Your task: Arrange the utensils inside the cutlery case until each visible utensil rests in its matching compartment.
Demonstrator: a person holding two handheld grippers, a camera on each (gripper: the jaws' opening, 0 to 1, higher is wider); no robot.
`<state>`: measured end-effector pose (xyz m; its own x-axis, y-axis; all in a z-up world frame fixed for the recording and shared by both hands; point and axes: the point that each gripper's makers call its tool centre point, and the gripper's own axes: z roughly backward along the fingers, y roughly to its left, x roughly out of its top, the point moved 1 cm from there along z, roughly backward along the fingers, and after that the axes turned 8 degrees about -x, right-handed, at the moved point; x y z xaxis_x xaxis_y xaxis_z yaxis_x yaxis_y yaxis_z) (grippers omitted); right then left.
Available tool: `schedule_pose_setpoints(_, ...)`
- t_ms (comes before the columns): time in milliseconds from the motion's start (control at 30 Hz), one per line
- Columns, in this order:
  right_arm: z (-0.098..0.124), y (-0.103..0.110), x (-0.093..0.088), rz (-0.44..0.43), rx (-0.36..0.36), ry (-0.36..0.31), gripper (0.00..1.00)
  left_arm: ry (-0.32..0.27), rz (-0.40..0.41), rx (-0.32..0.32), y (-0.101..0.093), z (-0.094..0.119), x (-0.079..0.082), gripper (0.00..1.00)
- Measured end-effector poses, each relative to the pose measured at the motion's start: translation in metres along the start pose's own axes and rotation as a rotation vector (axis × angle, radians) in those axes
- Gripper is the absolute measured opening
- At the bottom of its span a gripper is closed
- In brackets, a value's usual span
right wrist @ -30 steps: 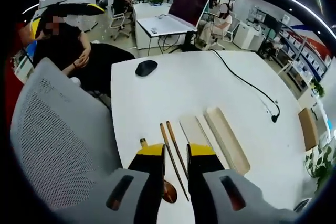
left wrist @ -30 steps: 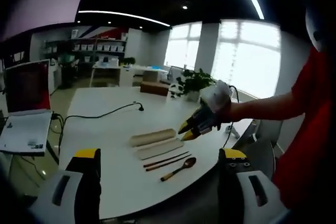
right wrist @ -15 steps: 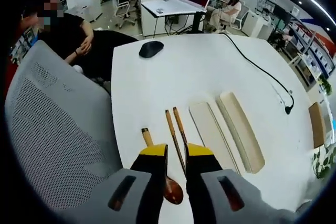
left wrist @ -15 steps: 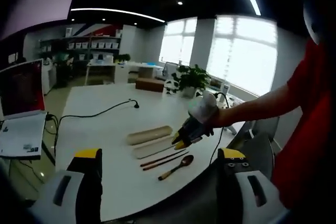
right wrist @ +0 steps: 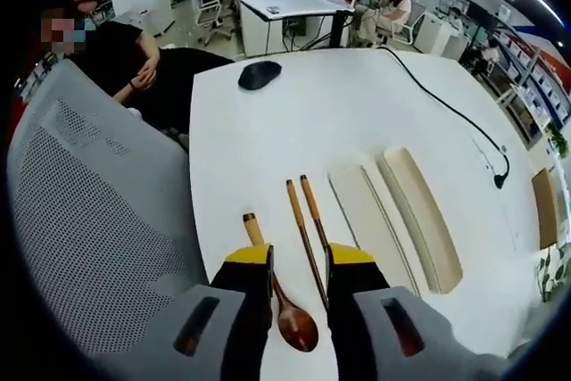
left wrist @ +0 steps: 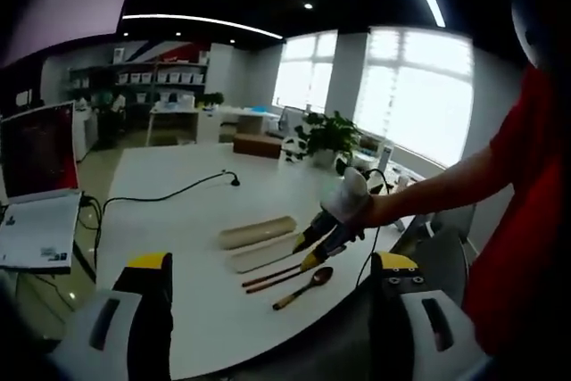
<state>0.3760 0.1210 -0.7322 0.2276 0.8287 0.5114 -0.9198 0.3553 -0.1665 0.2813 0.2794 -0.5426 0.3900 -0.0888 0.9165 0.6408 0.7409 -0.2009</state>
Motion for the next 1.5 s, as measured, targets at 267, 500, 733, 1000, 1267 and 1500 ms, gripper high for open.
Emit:
schedule_pose_setpoints(267, -0.012, -0.004, -0.015, -0.056, 0.024, 0.012, 0.19, 0.023, -0.028, 0.009, -0.001, 0.003, -0.003, 0.94)
schedule_pose_setpoints(500, -0.023, -0.006, -0.02, -0.036, 0.034, 0.027, 0.16, 0.045, 0.0, 0.007, -0.001, 0.0, -0.015, 0.93)
schedule_pose_setpoints(733, -0.04, 0.002, -0.018, 0.027, 0.062, 0.039, 0.15, 0.043, -0.006, 0.019, -0.003, -0.001, -0.012, 0.93)
schedule_pose_setpoints(1000, -0.056, 0.001, -0.021, 0.078, 0.069, 0.069, 0.15, 0.046, 0.023, 0.07, 0.003, 0.006, -0.022, 0.93)
schedule_pose_setpoints(1267, -0.062, 0.002, -0.027, 0.087, 0.086, 0.089, 0.14, 0.005, 0.012, 0.042, -0.006, 0.005, -0.022, 0.93)
schedule_pose_setpoints(1500, -0.066, -0.001, -0.027, 0.081, 0.087, 0.1, 0.13, -0.006, 0.008, 0.032, -0.008, 0.003, -0.017, 0.96)
